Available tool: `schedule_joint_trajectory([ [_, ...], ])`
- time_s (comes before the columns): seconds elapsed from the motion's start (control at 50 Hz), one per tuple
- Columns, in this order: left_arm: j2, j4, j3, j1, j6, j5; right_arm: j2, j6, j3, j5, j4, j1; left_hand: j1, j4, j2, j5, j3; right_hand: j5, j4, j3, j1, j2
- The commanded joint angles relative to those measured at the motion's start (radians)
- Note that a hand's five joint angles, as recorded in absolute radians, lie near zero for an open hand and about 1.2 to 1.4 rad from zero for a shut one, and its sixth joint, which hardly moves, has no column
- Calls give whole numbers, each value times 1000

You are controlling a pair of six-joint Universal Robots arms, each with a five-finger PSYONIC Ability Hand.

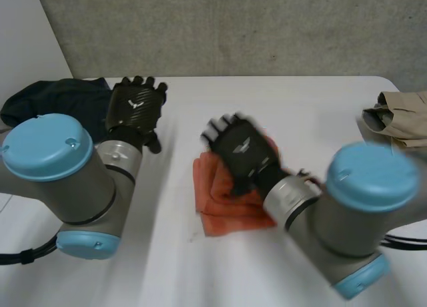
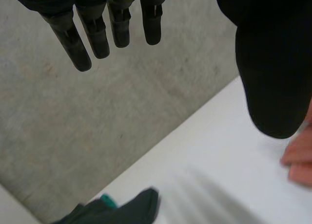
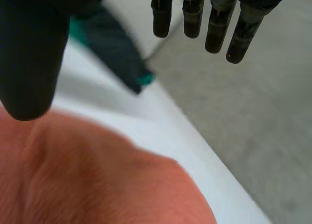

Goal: Fold the laundry.

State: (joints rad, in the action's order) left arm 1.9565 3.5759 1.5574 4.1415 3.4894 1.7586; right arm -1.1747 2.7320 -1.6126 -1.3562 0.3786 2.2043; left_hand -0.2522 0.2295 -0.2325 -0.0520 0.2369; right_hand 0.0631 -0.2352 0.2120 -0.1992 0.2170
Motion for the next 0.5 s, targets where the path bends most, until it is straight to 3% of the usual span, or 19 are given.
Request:
schedule_joint_trajectory([
  [0.02, 22, -11, -79, -107, -118, -7, -132, 465, -15, -17, -93, -164, 42, -19, 22, 16, -26, -63, 61, -37, 25, -42],
  [0.18, 160, -73, -154, -178, -138, -120, -100, 371, 5, -29, -221, -261, -14, 37, -34, -40, 29, -63, 61, -37, 25, -42],
  [0.34, 191, -149, -106, -195, -122, -110, -56, 293, 3, -26, -225, -261, -202, 224, -221, -227, 217, -63, 61, -37, 25, -42],
  [0.5, 217, -146, -91, -199, -98, -108, 4, 281, 46, -24, -259, -258, -214, 236, -233, -239, 229, -63, 61, -37, 25, -42],
])
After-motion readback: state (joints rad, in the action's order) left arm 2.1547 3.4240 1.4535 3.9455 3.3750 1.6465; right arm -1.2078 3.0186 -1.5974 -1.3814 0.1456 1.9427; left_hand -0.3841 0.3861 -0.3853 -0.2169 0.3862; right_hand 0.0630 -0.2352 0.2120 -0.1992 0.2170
